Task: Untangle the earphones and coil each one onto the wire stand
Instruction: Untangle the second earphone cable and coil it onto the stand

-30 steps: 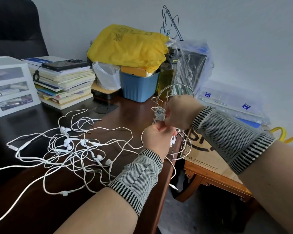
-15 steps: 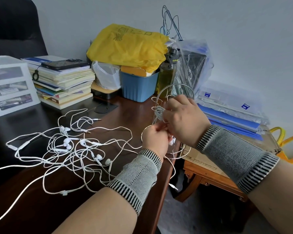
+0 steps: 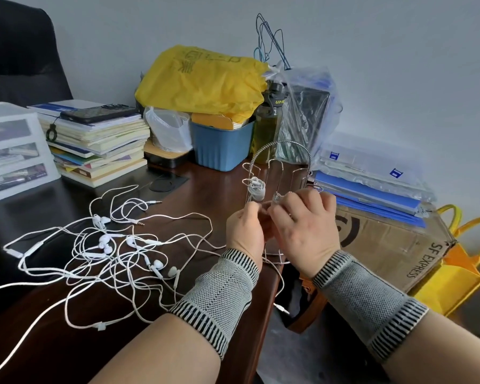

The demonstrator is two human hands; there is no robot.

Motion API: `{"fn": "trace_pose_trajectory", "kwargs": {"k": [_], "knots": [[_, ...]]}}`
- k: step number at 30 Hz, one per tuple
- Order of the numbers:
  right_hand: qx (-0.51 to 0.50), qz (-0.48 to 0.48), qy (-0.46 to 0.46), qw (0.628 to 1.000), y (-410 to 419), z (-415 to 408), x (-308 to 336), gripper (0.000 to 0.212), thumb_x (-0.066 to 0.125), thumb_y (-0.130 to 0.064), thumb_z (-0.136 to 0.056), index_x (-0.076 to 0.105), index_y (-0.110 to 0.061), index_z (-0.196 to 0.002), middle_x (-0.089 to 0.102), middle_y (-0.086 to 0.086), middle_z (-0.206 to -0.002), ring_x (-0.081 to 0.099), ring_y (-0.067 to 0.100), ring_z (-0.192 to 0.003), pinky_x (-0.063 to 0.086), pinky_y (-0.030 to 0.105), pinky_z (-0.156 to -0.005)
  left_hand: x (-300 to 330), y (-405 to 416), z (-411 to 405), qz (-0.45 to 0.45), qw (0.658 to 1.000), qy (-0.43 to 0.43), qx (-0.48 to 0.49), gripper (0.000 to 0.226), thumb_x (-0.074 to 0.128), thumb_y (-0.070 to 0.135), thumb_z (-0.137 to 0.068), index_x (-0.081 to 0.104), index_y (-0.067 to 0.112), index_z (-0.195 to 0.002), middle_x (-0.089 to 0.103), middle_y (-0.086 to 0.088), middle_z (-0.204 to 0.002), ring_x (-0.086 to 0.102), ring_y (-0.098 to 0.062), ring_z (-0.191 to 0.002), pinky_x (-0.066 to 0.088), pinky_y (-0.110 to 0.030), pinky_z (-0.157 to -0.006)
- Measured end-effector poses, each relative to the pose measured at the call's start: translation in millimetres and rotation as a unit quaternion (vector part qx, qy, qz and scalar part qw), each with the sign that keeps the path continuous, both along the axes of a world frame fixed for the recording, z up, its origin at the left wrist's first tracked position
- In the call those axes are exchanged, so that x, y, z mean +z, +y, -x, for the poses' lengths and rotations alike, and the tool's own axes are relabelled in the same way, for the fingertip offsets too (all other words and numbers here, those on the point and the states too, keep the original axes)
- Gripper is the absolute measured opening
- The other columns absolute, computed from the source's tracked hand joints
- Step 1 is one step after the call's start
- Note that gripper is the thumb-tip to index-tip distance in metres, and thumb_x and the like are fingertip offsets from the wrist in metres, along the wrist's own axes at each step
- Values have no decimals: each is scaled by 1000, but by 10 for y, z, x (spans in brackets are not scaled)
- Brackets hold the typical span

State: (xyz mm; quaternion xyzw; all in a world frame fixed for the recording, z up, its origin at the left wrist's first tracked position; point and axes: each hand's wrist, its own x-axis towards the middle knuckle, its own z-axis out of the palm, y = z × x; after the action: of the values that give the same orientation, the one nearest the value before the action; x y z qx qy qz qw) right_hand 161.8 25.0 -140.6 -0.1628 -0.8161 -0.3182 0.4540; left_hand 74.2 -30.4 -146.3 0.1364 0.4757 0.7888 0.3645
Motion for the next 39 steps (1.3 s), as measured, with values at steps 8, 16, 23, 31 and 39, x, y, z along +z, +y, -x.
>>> {"fn": "trace_pose_trajectory", "kwargs": {"k": [8, 16, 23, 31, 39], "knots": [[31, 240, 171, 955, -92, 83, -307, 17, 52, -24, -84, 67, -16, -85, 60, 0, -82, 46, 25, -83, 27, 33, -70, 12, -36, -44, 39, 994, 102, -17, 26, 74, 39, -71, 74, 14, -64, 73, -15, -79, 70, -34, -87, 56, -52, -82], [73, 274, 174, 943, -135, 100, -409, 7, 60, -21, -82, 61, -17, -88, 59, 2, -87, 52, 25, -79, 40, 35, -67, 50, -51, -26, 48, 997, 57, -32, 17, 74, 21, -84, 72, 10, -72, 72, -9, -74, 67, -23, -71, 52, -29, -58], [56, 276, 182, 942, -183, 156, -409, 13, 54, -22, -80, 56, -17, -92, 56, 3, -82, 47, 21, -75, 42, 35, -66, 67, -66, -36, 47, 997, 48, -42, 16, 74, 20, -84, 72, 7, -75, 74, -15, -81, 69, -26, -75, 58, -40, -72], [121, 318, 220, 914, -222, 156, -398, 20, 56, -24, -85, 70, -10, -89, 58, 4, -82, 54, 21, -74, 47, 31, -63, 50, -46, -22, 38, 998, 33, -45, 14, 75, 17, -82, 72, 6, -74, 72, -21, -87, 67, -31, -80, 55, -41, -74], [124, 483, 321, 805, -360, 159, -293, 13, 69, -17, -87, 63, -27, -81, 60, -12, -83, 57, -1, -74, 46, 12, -69, 60, -51, -15, 45, 998, 7, -47, 24, 70, 26, -84, 74, 9, -68, 72, -15, -82, 66, -22, -67, 50, -31, -62]]}}
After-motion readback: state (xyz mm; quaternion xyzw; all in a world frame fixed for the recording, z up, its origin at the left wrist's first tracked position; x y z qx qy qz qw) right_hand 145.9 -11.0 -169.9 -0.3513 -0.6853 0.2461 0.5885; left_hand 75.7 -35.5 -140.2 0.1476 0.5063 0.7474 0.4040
